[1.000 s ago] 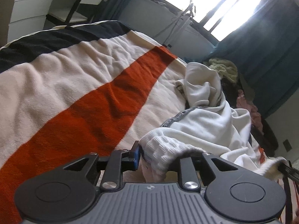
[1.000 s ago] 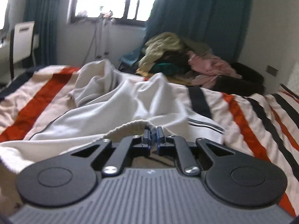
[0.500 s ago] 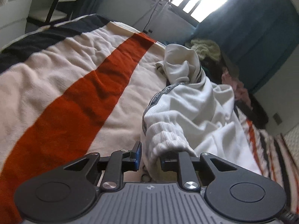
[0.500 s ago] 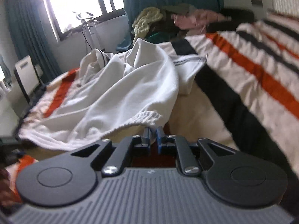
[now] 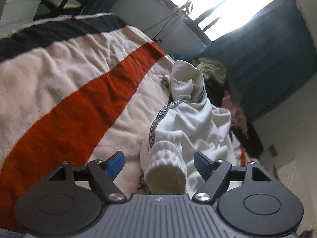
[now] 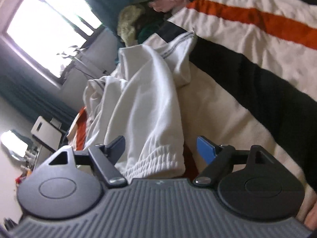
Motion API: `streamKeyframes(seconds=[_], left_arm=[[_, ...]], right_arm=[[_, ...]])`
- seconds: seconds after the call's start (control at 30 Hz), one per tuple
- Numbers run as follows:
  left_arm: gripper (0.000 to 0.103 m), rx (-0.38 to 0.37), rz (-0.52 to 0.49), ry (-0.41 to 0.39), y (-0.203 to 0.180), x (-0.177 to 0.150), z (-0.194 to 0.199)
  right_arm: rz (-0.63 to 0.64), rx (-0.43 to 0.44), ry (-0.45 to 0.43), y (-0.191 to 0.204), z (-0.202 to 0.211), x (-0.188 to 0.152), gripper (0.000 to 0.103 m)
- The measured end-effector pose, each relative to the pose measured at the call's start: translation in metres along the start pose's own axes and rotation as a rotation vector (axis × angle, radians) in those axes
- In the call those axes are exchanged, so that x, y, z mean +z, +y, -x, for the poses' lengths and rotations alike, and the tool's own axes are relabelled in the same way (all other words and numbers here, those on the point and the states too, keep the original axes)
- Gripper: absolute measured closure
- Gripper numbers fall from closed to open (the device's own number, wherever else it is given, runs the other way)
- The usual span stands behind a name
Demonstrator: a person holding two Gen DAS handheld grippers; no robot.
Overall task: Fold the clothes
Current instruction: 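Grasp the other cuff with the right gripper while the left gripper holds its cuff, then lift both cuffs and lay the pants legs out flat, then open both grippers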
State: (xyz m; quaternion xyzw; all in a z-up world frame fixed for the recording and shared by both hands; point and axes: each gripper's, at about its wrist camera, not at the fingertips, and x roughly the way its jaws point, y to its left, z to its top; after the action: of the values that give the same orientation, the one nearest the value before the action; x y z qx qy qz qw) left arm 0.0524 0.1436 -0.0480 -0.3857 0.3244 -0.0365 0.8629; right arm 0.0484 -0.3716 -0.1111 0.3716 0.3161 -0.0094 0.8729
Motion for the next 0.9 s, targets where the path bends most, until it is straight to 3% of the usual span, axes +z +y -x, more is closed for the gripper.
streamKeyframes(seconds=[0.13, 0.23, 0.3, 0.4, 0.43, 0.47, 0.57, 0.63, 0.73, 0.9], left_arm=[[0.025, -0.019, 0.106, 0.055, 0.011, 0.005, -0.033], [0.03, 0.006, 0.099, 0.09, 0.009, 0.006, -0.059], [0.033, -0.002, 0.097, 0.111, 0.008, 0.005, -0.071], [0.052, -0.002, 0.084, 0.136, 0.009, 0.004, -0.084], [0.061, 0.011, 0.079, 0.132, 0.009, 0.003, -0.085], [0.066, 0.024, 0.075, 0.128, 0.009, 0.003, -0.086], [0.084, 0.053, 0.066, 0.11, 0.01, 0.003, -0.086], [0.086, 0.054, 0.072, 0.084, 0.008, 0.008, -0.081], [0.087, 0.061, 0.061, 0.03, -0.001, 0.024, -0.071], [0.087, 0.097, 0.043, -0.07, -0.026, 0.103, -0.056]], right_arm=[[-0.023, -0.039, 0.05, -0.001, -0.032, 0.018, 0.021], [-0.012, -0.09, 0.093, -0.009, -0.062, 0.02, 0.021], [-0.087, -0.054, 0.164, -0.023, -0.081, 0.016, 0.024], [-0.114, 0.007, 0.162, -0.027, -0.084, 0.011, 0.037], [-0.125, 0.048, 0.166, -0.027, -0.084, 0.009, 0.055], [-0.135, 0.088, 0.169, -0.027, -0.083, 0.007, 0.062], [-0.102, 0.087, 0.176, -0.021, -0.078, -0.006, 0.07], [-0.068, 0.077, 0.182, -0.017, -0.073, -0.014, 0.076], [-0.097, 0.139, 0.186, -0.003, -0.056, -0.03, 0.083], [0.0, 0.228, 0.229, 0.07, -0.038, -0.072, 0.083]])
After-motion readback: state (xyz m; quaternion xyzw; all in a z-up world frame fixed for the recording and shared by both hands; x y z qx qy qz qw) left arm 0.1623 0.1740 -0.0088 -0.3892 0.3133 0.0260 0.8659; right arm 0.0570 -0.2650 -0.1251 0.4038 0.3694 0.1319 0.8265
